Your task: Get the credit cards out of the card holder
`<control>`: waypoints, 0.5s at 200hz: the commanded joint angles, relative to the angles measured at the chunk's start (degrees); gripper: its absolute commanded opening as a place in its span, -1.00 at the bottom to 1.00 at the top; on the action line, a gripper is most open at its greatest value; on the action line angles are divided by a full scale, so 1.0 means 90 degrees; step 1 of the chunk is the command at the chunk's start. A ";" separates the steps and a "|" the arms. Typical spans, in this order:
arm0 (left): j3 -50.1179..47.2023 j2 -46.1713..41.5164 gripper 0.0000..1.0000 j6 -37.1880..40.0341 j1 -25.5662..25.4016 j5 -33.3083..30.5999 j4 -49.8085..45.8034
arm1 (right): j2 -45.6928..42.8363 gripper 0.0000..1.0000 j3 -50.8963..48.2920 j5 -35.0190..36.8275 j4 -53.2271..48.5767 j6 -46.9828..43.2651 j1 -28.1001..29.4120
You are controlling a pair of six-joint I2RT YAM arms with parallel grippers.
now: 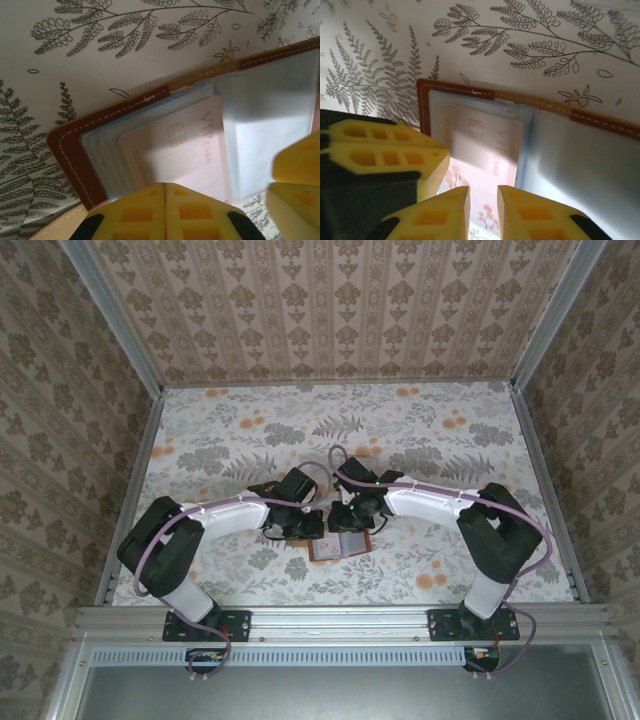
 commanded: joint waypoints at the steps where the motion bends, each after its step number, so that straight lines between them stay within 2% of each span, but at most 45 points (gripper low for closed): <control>1: -0.0063 0.0071 -0.86 0.0070 -0.0013 -0.0149 -0.0194 | 0.0202 -0.56 -0.0106 -0.0404 0.0377 0.0148 -0.0049; 100: -0.0076 0.0183 -0.87 0.0189 0.0014 -0.0316 -0.0386 | 0.0563 -0.53 -0.0107 -0.0003 0.0137 -0.0042 -0.0085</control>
